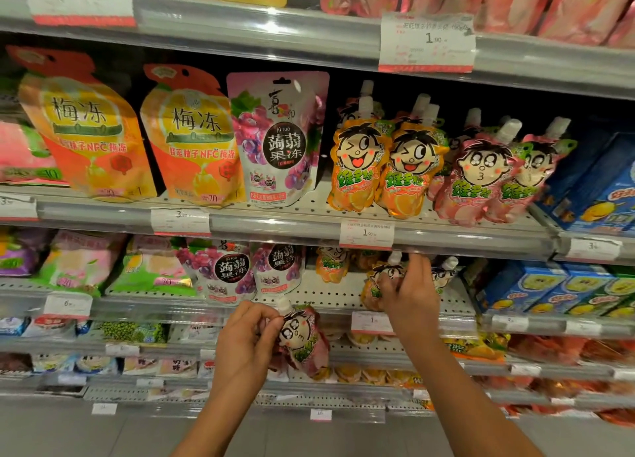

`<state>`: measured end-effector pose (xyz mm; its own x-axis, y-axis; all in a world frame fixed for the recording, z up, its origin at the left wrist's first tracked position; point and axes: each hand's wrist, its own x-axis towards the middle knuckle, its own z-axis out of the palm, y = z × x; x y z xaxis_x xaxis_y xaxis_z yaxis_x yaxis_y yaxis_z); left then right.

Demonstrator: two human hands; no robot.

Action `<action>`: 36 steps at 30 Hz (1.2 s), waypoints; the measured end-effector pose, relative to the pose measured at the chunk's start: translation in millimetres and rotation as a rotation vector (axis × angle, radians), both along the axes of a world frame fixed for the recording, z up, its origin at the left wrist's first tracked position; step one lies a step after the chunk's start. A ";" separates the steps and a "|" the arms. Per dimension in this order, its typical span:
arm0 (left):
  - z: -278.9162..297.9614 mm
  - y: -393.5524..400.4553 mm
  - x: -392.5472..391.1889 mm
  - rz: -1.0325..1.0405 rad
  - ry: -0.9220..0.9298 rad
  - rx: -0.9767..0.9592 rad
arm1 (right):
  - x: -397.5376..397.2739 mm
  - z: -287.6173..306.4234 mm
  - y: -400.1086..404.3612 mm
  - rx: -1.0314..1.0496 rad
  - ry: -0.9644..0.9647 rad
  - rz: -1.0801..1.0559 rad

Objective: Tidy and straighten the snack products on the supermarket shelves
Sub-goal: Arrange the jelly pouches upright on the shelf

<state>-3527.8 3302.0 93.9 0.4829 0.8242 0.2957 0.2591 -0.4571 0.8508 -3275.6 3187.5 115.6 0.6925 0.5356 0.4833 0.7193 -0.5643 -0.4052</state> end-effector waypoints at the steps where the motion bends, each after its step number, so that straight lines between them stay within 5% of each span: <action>1: 0.7 0.1 -0.7 0.009 -0.018 -0.032 | 3.5 3.7 2.9 0.002 0.055 0.001; 3: 1.7 0.5 -2.0 0.024 -0.035 -0.074 | 12.2 10.6 8.1 -0.020 0.178 -0.004; 23: 5.7 -2.4 -0.6 0.064 0.030 -0.062 | 45.5 16.0 55.3 -0.133 0.326 -0.032; 29: 7.1 -2.0 -2.3 0.041 0.009 -0.081 | 41.7 10.1 53.4 -0.199 0.235 0.004; 32: 4.7 -0.5 -4.2 0.044 0.015 -0.070 | 28.0 -9.1 35.3 -0.247 -0.015 0.022; 34: 2.6 0.5 -5.3 0.043 0.011 -0.057 | 7.8 -18.6 18.0 -0.096 -0.090 0.082; 36: -0.2 0.7 -5.0 0.040 0.016 -0.046 | -14.9 -26.5 4.3 0.030 0.047 0.225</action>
